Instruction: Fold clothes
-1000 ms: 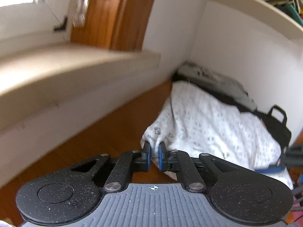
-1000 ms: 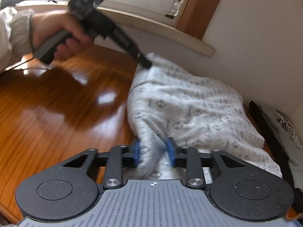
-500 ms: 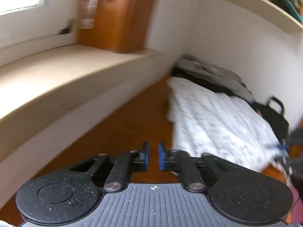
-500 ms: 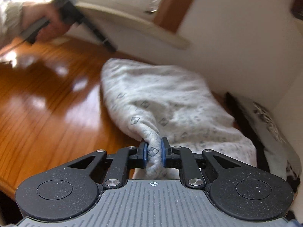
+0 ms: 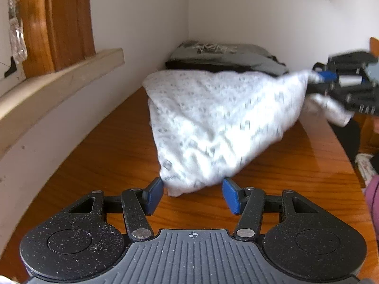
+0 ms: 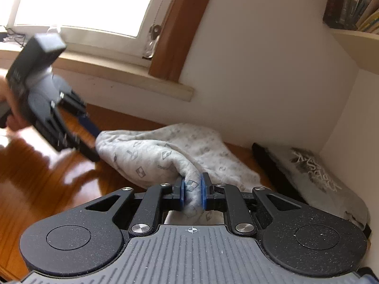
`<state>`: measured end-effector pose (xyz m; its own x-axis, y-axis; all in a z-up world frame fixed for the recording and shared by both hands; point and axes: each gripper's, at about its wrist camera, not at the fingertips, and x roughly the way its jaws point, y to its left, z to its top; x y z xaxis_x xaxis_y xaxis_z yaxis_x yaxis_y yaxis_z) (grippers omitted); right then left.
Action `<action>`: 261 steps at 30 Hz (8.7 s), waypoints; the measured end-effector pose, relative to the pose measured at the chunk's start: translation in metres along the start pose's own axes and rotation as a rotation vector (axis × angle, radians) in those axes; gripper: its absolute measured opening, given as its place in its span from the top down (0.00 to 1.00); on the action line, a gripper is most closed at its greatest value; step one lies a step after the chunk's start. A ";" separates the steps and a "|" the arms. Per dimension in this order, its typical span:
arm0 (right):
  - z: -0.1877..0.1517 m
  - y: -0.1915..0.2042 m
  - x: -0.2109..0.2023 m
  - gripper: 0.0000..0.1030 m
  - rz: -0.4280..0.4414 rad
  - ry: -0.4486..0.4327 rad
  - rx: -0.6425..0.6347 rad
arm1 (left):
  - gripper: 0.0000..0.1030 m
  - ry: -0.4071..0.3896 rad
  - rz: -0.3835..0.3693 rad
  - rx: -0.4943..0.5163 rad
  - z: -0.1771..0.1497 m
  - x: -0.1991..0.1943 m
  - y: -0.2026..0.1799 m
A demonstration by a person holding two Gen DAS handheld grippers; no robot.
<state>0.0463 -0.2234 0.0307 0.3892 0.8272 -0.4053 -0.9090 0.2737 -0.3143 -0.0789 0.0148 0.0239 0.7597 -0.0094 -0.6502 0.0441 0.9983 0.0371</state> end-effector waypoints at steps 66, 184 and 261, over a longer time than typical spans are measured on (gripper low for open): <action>-0.083 -0.127 0.048 0.50 0.060 0.098 0.462 | 0.53 0.013 0.128 -0.125 0.088 0.086 0.012; -0.091 -0.433 0.140 0.23 -0.252 0.090 0.537 | 0.22 -0.119 0.104 -0.020 0.335 0.345 -0.033; 0.009 0.078 0.069 0.00 -0.714 0.370 0.822 | 0.00 0.006 0.077 -0.086 0.012 0.060 0.038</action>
<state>0.0012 -0.1408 -0.0138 0.7511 0.1968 -0.6302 -0.2330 0.9721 0.0260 -0.0239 0.0518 -0.0047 0.7550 0.0678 -0.6523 -0.0701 0.9973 0.0225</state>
